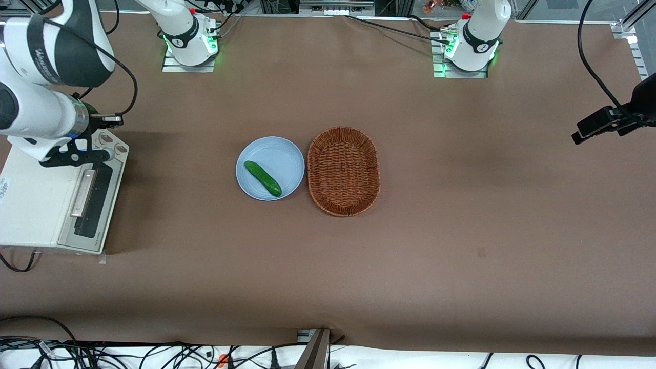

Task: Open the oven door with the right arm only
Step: 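Move the right gripper down to the oven door's silver handle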

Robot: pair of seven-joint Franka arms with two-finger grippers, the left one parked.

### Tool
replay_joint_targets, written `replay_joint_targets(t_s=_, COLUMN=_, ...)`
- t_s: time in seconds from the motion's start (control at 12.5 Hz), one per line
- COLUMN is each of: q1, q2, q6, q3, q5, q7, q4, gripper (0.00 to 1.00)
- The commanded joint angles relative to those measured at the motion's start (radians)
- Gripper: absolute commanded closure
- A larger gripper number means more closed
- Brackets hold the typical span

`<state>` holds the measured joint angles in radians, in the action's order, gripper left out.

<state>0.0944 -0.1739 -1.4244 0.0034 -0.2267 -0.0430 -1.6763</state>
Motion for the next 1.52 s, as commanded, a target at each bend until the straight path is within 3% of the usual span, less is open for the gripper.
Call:
replay_joint_targets(t_s=0.0, q1=0.005, q2=-0.042, q6=-0.042, q3=0.000, q5=-0.081, q7=0.012, q4=-0.003, gripper=0.93)
replay_joint_targets(t_s=0.24, q1=-0.004, q2=-0.113, q6=-0.111, q3=-0.005, q5=-0.183, q7=0.009, q4=0.009, gripper=1.00)
replay_joint_targets(t_s=0.64, q1=-0.022, q2=-0.174, q6=-0.211, q3=-0.011, q5=-0.281, q7=-0.006, q4=0.020, gripper=1.00)
replay_joint_targets(t_s=1.12, q1=-0.067, q2=-0.242, q6=-0.304, q3=-0.020, q5=-0.345, q7=-0.023, q4=0.023, gripper=1.00)
replay_joint_targets(t_s=1.44, q1=-0.085, q2=-0.254, q6=-0.326, q3=-0.020, q5=-0.347, q7=-0.038, q4=0.023, gripper=1.00)
